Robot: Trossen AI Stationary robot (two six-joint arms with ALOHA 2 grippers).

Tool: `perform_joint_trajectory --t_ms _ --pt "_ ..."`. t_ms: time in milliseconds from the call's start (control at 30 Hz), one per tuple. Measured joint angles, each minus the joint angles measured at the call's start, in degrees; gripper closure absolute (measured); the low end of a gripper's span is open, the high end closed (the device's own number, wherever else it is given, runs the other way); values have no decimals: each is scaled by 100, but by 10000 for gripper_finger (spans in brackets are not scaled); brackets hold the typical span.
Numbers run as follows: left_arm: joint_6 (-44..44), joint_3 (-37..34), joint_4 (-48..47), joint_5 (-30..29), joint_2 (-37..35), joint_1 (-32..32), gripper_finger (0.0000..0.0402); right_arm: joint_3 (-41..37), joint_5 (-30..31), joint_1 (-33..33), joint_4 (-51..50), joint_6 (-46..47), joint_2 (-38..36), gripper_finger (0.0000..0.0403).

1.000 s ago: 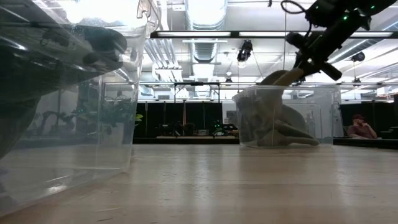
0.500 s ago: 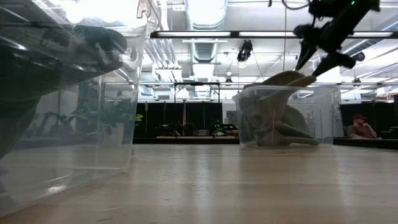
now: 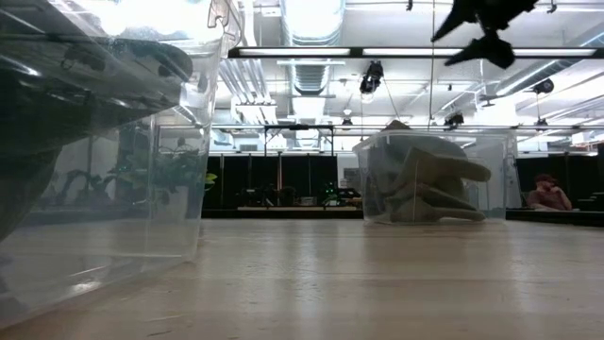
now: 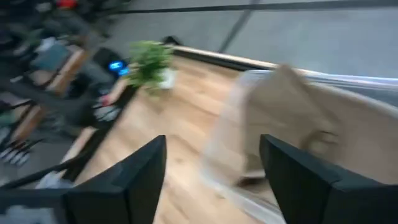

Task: Pick & Place hat
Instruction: Return to Home Position

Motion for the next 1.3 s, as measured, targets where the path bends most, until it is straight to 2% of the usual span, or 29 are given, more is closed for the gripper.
perform_joint_trajectory --t_ms 100,167,300,367,433,567,733,800,900,967,1033,1100,1300 --pt "-173 -83 -22 6 0 0 272 -244 -95 547 873 97 38 188" --pt "-217 -129 -33 61 0 0 287 -421 -115 928 1610 150 59 231" --pt "-351 -172 -121 296 0 0 342 -699 -261 1533 2954 81 148 347" --pt "-385 -173 -119 441 11 0 378 -797 -339 1766 3423 -62 224 380" --pt "-386 -181 -158 579 14 0 394 -852 -319 1977 3694 -245 298 390" --pt "-127 -360 -212 891 -8 0 400 -889 -260 2233 3851 -1075 348 394" --pt "58 -807 -391 964 -249 0 401 -896 -251 2290 3701 -881 321 394" --pt "-39 -1084 -388 993 -430 0 401 -896 -223 2278 3481 -1224 318 394" --pt "-208 -1544 -413 540 -683 -2 401 -896 -105 2252 2824 -2072 302 394" --pt "-34 -1816 -611 61 -846 0 401 -908 -105 2268 2268 -2100 286 394" --pt "-220 -2137 -695 -85 -1043 -3 401 -996 -105 2306 2204 -2172 281 394" --pt "-286 -2481 -321 -34 -1242 -15 401 -1198 -107 2349 2408 -2331 179 394" --pt "-428 -3468 577 129 -2135 -13 401 -2101 -106 2405 4068 -2453 -525 394"
